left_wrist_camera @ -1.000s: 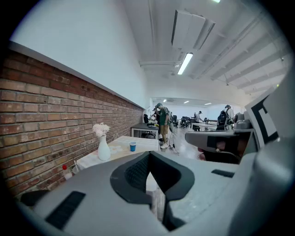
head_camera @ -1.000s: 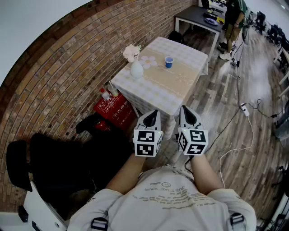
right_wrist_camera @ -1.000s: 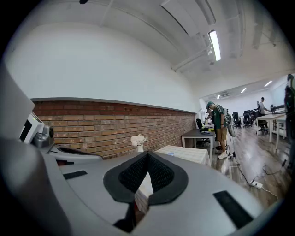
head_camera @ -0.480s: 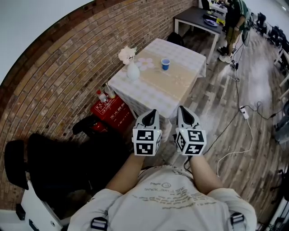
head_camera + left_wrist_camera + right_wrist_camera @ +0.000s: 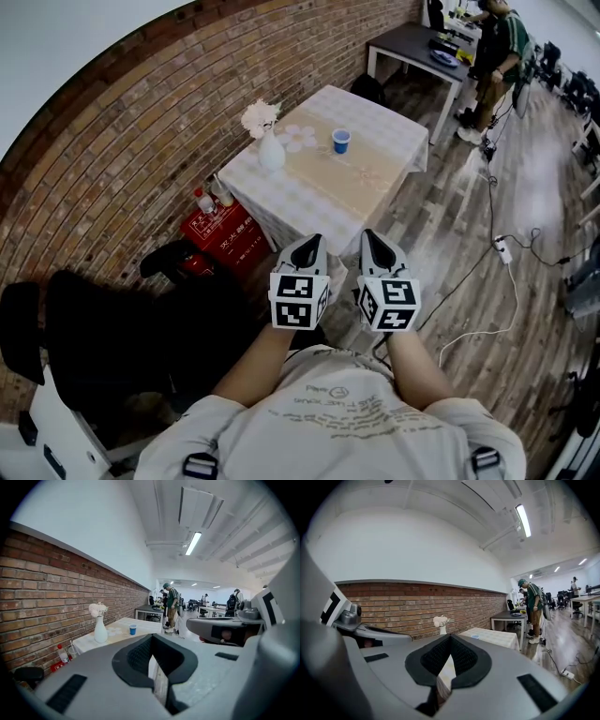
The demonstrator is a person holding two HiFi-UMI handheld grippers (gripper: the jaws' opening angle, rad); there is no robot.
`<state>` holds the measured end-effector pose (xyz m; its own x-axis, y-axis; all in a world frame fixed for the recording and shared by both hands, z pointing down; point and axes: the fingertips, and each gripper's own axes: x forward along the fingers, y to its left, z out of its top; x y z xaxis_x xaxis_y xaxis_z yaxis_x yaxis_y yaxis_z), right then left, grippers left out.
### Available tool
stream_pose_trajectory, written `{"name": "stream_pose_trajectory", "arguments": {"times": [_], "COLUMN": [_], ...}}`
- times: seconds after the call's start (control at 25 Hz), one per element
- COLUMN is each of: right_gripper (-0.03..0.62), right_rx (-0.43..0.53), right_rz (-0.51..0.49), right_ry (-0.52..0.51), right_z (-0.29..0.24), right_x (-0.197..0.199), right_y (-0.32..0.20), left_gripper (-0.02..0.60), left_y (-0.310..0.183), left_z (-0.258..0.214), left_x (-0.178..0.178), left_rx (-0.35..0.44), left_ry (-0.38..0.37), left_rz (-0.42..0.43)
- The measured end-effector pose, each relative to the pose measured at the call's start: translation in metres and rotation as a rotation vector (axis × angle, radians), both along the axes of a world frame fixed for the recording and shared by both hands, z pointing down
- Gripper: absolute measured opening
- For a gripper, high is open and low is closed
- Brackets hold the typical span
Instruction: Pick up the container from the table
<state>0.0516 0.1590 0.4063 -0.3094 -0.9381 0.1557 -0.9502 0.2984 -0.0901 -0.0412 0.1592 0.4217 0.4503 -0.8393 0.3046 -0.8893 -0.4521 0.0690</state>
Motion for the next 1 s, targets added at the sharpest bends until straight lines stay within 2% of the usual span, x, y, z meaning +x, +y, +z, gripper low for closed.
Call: {"name": "stream_pose_trajectory", "arguments": {"times": [0.48,1.0], "right_gripper": [0.002,0.002], "right_rx": [0.004,-0.005], "right_rz": [-0.016,0.016], "right_ry": [0.03,-0.007], "right_z": [0.011,0.012], "right_x": [0.002,0.015], "right_y": [-0.033,-0.095], "left_gripper": [0.005,0.004], "left_y": [-0.037,-0.095], "left_z": [0.011,0.013], "left_x": [0.006,0.006], "left_rx": [-0.014,-0.019], "left_ry": [0.028,0.031], "left_rz": [-0.004,-0.006]}}
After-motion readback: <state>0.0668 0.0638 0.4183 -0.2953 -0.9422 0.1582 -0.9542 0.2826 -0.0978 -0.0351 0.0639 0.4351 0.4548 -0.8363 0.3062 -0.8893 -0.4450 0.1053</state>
